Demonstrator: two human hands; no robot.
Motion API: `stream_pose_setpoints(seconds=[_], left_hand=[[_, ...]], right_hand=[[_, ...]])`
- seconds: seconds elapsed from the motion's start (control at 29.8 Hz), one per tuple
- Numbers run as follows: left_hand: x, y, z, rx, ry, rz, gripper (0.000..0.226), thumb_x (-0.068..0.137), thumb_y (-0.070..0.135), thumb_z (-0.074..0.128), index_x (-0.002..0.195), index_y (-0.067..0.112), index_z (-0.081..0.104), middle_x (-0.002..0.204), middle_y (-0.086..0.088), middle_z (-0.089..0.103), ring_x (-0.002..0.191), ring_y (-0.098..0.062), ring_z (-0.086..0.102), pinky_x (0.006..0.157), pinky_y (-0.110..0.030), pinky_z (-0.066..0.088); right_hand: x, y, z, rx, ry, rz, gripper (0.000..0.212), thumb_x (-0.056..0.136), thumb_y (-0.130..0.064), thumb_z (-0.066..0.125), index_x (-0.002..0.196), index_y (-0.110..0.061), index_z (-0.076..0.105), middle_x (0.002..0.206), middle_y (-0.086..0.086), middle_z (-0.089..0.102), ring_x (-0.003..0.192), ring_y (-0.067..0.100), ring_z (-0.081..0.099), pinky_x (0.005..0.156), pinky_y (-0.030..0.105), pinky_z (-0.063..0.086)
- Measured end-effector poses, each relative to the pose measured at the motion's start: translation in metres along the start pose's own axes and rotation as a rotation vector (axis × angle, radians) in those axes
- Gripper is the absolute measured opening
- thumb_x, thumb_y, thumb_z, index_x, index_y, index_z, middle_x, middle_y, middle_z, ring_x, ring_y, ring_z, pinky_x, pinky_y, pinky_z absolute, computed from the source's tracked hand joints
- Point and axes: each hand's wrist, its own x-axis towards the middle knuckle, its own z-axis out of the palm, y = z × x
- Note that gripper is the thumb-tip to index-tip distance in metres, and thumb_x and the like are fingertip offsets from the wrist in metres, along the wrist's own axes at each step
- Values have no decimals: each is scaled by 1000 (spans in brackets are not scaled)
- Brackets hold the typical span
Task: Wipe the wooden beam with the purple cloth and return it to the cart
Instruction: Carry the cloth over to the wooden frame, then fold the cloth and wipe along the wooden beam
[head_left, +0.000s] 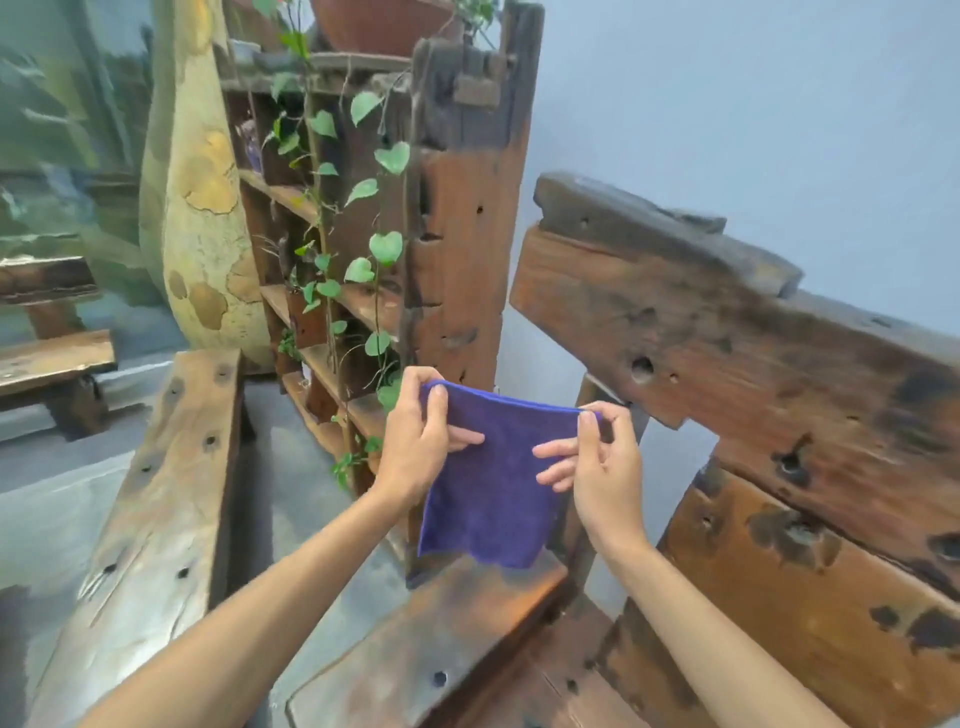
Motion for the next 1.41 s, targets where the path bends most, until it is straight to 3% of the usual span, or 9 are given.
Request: stream_pose_setpoints(seconds=[0.17, 0.44, 0.64, 0.7, 0.8, 0.91, 1.11, 1.31, 1.41], left_hand=[[109, 27, 43, -141, -24, 114, 11, 106, 36, 35, 102, 37, 44, 74, -11, 71, 67, -28, 78, 57, -26, 58], [284, 94, 107, -179, -159, 460, 15, 108, 25, 32, 104, 36, 42, 93, 10, 68, 87, -9, 74, 81, -29, 61], [403, 129, 156, -68, -227, 698, 22, 107, 18, 31, 124, 13, 44, 120, -9, 60, 107, -29, 63, 95, -52, 50], [436, 127, 174, 0, -240, 753, 24, 106, 24, 32, 127, 17, 41, 136, -4, 55, 114, -20, 58, 95, -47, 48], [470, 106, 198, 102, -384, 681, 40, 108, 36, 31, 148, 28, 26, 167, 1, 16, 147, -2, 26, 108, -35, 34], [487, 74, 208, 417, -706, 413, 61, 105, 58, 14, 161, 37, 1, 169, 10, -20, 157, -15, 10, 118, -40, 20], [501, 72, 213, 668, -903, 369, 91, 89, 79, -7, 142, 40, 55, 153, 3, 52, 142, -25, 44, 106, -36, 28], [499, 66, 220, 844, -871, 398, 112, 81, 84, -12, 158, 18, 33, 169, -9, 22, 158, -18, 8, 124, -45, 10], [495, 67, 217, 893, -873, 448, 117, 77, 87, -14, 153, 21, 45, 166, -6, 31, 157, -18, 15, 121, -45, 16]], right_hand=[[86, -32, 7, -57, 118, -176, 11, 109, -37, 43, 106, -44, 51, 84, 1, 81, 78, 19, 80, 47, 24, 53], [244, -81, 12, -287, 382, -486, 29, 110, -27, 42, 107, -54, 50, 97, -21, 73, 99, 0, 74, 78, 22, 61], [360, -102, 26, -570, 502, -648, 16, 105, -41, 32, 114, -32, 43, 71, -7, 56, 62, 17, 55, 59, 34, 33], [394, -102, 32, -630, 508, -639, 15, 106, -36, 33, 118, -32, 42, 85, -6, 59, 67, 22, 55, 61, 34, 33], [439, -87, 40, -947, 398, -466, 36, 107, -35, 33, 142, -31, 39, 142, 5, 52, 126, 31, 54, 85, 43, 49], [470, -67, 42, -1199, -59, -3, 50, 108, -38, 21, 156, -29, 32, 165, 19, 25, 157, 35, 12, 121, 52, 25], [485, -66, 38, -1194, -250, 117, 59, 102, -47, 18, 158, -35, 34, 165, 0, 37, 151, 23, 34, 119, 49, 31], [477, -69, 38, -1227, -306, 133, 58, 102, -40, 17, 160, -38, 26, 165, -5, 37, 149, 22, 37, 119, 47, 31], [471, -70, 37, -1268, -302, 131, 59, 102, -35, 17, 160, -36, 27, 165, -2, 37, 149, 24, 38, 120, 50, 29]])
